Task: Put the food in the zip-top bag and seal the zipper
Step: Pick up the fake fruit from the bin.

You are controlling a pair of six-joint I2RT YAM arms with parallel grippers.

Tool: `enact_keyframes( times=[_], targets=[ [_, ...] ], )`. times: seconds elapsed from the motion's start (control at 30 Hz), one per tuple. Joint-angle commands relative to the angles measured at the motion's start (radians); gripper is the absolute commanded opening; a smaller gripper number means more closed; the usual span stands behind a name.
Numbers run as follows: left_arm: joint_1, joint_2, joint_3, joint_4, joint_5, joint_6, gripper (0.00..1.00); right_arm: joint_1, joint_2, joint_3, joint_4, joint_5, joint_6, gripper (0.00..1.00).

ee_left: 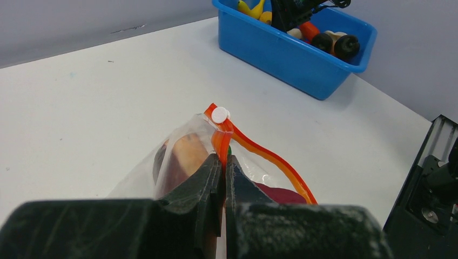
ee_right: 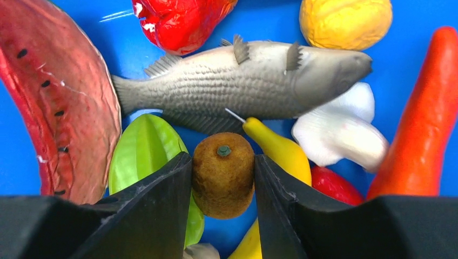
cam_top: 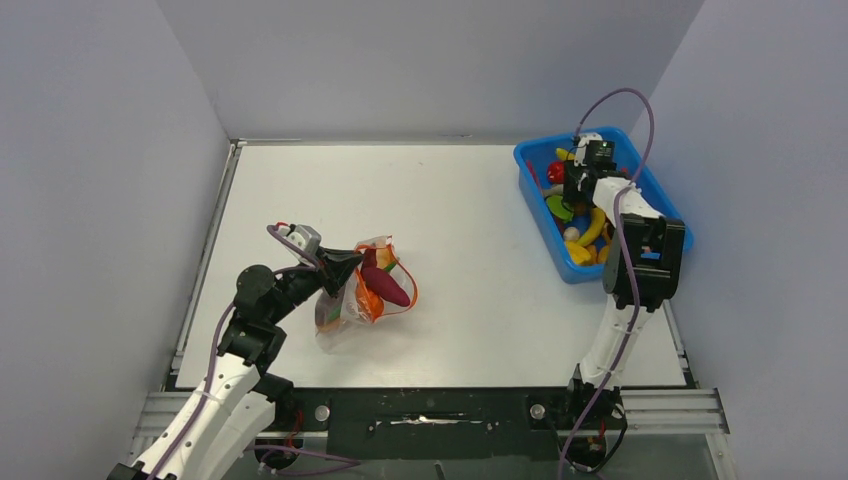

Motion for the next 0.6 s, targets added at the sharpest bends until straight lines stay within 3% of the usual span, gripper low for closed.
enact_keyframes(
  times=[0.0, 0.27, 0.57],
  targets=[
    [-0.001, -0.017, 0.01, 0.047, 0.0, 0.011, 0.0, -0.002, -0.133, -0.032, 0.064, 0.031, 0.025, 0.36],
    [-0.002, -0.017, 0.01, 0.047, 0.002, 0.009, 0.0, 0.035, -0.238, -0.069, 0.025, 0.066, 0.044, 0.36],
    [-0.001, -0.015, 0.01, 0.048, 0.0, 0.008, 0.0, 0.161, -0.399, -0.11, -0.033, 0.145, 0.058, 0.36]
  ],
)
